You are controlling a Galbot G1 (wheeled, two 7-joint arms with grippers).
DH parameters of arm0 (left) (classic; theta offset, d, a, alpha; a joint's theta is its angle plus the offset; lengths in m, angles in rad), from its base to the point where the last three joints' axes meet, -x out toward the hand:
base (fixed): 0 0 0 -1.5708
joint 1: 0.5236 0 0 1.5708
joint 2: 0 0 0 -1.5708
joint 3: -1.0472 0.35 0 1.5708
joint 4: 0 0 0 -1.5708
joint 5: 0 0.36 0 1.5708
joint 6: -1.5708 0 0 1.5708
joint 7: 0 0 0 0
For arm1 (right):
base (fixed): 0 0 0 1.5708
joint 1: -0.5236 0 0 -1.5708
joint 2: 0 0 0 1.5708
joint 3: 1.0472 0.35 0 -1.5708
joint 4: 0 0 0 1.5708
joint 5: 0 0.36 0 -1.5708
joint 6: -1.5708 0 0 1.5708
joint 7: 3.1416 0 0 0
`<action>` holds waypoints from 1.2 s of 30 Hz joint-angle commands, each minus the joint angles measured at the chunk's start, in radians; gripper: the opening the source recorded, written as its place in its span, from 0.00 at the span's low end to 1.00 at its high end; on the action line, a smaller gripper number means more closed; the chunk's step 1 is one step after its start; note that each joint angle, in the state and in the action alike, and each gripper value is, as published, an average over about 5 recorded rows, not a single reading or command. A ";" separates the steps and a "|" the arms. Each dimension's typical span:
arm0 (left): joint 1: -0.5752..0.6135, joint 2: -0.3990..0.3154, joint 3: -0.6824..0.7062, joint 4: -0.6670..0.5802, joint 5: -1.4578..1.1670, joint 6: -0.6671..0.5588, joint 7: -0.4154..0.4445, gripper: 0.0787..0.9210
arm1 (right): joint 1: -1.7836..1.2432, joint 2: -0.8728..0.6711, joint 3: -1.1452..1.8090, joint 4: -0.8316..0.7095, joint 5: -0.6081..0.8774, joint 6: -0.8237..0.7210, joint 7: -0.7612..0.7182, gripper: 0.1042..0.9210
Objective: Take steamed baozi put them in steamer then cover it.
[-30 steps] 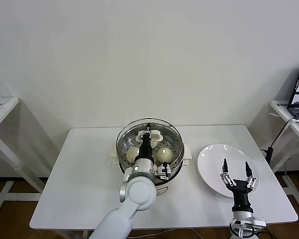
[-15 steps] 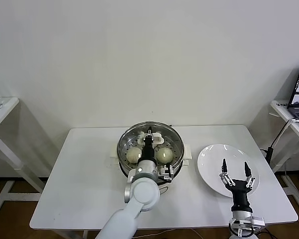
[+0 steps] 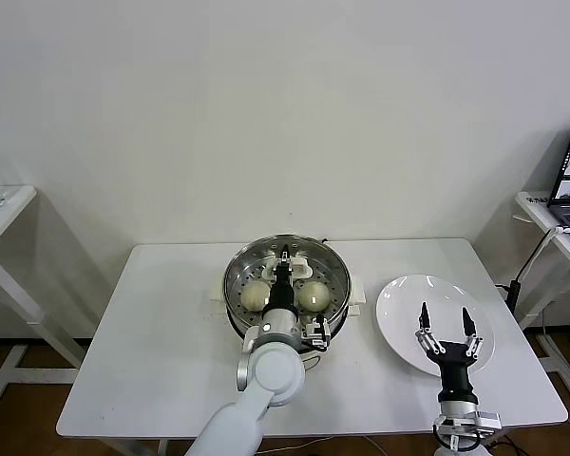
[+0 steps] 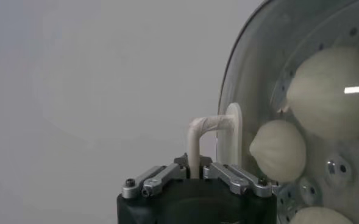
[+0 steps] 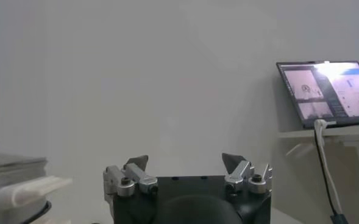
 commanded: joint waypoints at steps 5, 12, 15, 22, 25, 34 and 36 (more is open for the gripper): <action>0.014 0.002 -0.007 0.003 0.013 -0.023 -0.016 0.14 | 0.002 -0.001 -0.001 -0.006 -0.001 0.005 -0.002 0.88; 0.040 0.011 -0.010 -0.026 0.035 -0.039 -0.033 0.26 | 0.006 -0.003 -0.001 -0.011 -0.002 0.008 -0.002 0.88; 0.066 0.032 -0.001 -0.075 0.041 -0.042 -0.045 0.36 | 0.008 -0.006 0.000 -0.020 -0.001 0.014 -0.003 0.88; 0.164 0.117 0.037 -0.259 0.028 -0.037 -0.071 0.61 | 0.020 -0.013 0.000 -0.047 0.000 0.024 -0.005 0.88; 0.204 0.144 0.035 -0.334 0.011 -0.033 -0.087 0.71 | 0.026 -0.017 -0.001 -0.057 0.001 0.026 -0.008 0.88; 0.424 0.211 -0.151 -0.564 -0.205 -0.118 -0.250 0.88 | 0.042 -0.029 -0.004 -0.080 0.008 0.027 -0.013 0.88; 0.501 0.227 -0.229 -0.596 -0.344 -0.173 -0.330 0.88 | 0.045 -0.032 -0.004 -0.077 0.008 0.021 -0.012 0.88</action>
